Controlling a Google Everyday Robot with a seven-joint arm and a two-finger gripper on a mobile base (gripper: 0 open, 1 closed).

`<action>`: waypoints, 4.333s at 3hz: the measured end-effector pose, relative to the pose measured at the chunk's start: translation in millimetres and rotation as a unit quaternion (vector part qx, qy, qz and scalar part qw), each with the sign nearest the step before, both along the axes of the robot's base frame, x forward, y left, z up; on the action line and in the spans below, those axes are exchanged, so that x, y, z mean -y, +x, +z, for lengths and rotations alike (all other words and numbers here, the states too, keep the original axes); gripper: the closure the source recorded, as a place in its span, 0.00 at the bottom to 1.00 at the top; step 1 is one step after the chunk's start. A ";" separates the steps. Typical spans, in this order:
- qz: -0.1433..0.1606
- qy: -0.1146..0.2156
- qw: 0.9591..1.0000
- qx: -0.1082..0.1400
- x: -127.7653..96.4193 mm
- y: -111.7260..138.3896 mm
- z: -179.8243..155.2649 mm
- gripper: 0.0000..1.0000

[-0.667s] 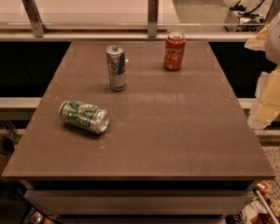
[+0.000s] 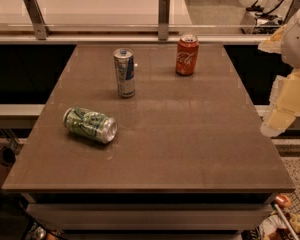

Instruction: Place green can upright

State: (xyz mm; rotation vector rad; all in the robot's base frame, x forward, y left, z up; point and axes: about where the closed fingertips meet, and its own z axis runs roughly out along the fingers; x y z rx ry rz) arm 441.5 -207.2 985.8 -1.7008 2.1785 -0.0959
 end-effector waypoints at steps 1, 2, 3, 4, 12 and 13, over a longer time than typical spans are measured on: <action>0.011 0.030 0.999 0.001 -22.0 4.6 -4.1 0.00; 0.017 0.057 0.998 0.003 -55.8 3.5 -9.5 0.00; 0.018 0.081 0.997 0.004 -96.4 3.1 -21.5 0.00; 0.019 0.078 0.997 0.008 -140.5 -3.3 -27.7 0.00; 0.016 -0.004 0.997 -0.072 -311.5 38.7 -81.2 0.00; -0.014 -0.037 0.996 -0.078 -321.6 40.4 -88.3 0.00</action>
Offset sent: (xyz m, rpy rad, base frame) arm 0.0033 0.0977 -0.0234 0.1828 0.0040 0.0435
